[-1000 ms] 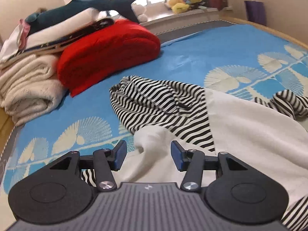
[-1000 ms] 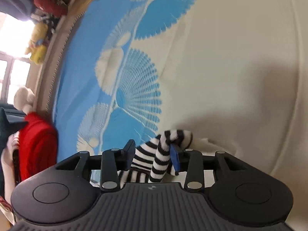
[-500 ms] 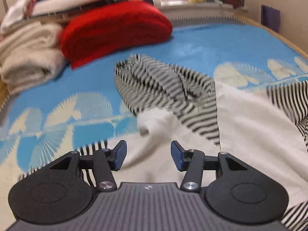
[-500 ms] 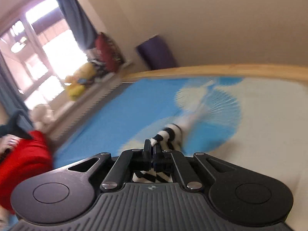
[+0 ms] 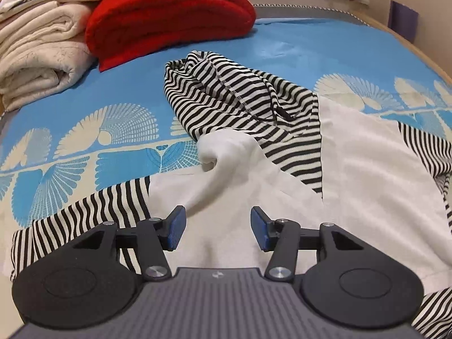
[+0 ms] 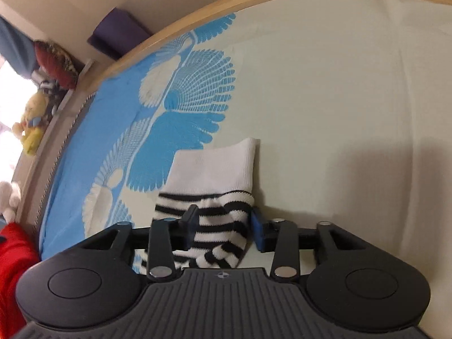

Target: Fold small clothes

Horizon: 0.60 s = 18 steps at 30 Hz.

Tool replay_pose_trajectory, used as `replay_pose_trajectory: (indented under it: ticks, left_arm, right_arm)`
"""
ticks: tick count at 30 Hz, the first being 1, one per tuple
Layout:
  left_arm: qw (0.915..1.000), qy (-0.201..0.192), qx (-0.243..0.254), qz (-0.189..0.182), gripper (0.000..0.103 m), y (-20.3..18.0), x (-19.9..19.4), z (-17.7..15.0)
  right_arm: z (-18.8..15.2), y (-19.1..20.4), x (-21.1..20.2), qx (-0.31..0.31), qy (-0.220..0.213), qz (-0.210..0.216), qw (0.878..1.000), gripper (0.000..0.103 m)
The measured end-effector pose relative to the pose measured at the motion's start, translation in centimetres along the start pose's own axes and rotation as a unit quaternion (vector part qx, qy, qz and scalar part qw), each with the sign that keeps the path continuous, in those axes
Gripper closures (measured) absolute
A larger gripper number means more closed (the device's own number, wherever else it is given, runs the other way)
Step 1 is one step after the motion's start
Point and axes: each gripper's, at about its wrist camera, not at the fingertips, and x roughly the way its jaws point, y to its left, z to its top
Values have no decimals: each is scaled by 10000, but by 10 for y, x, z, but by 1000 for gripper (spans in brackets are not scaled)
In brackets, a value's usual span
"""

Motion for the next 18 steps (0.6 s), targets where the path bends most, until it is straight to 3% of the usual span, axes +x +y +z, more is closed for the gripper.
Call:
replay_pose_trajectory:
  ticks: [1, 3, 6, 7, 8, 9, 10, 12, 15, 17, 18]
  left_arm:
    - [10000, -2, 8, 10, 47, 0, 0, 0]
    - [10000, 5, -23, 7, 47, 0, 1, 0]
    - [10000, -15, -52, -14, 47, 0, 1, 3]
    - [10000, -23, -43, -36, 47, -1, 1, 4]
    - [10000, -34, -23, -68, 47, -2, 0, 4]
    - [10000, -41, 2, -85, 47, -4, 0, 4]
    - [10000, -40, 33, -83, 47, -5, 0, 3]
    - [9999, -37, 106, -56, 47, -6, 0, 2]
    - [10000, -13, 87, -24, 47, -3, 2, 1]
    - [10000, 3, 1, -5, 47, 1, 3, 2]
    - [10000, 5, -32, -3, 47, 3, 3, 2]
  right_arm:
    - [1, 7, -4, -41, -127, -134, 9998, 102]
    - [9, 28, -25, -113, -448, -24, 9989, 102]
    - [25, 90, -47, -502, -948, 861, 9905, 97]
    - [31, 108, -48, -567, -1024, 1101, 9870, 87]
    - [36, 120, -45, -541, -1009, 1341, 9843, 59]
    - [40, 128, -43, -409, -993, 1516, 9826, 47]
    - [40, 130, -41, -256, -1058, 1568, 9816, 44]
    - [34, 123, -41, -220, -1134, 1297, 9848, 47]
    - [12, 94, -28, -416, -1139, 487, 9914, 47]
    - [-1, 76, -4, -500, -822, -306, 9949, 46]
    - [-4, 68, 9, -460, -571, -450, 9963, 46]
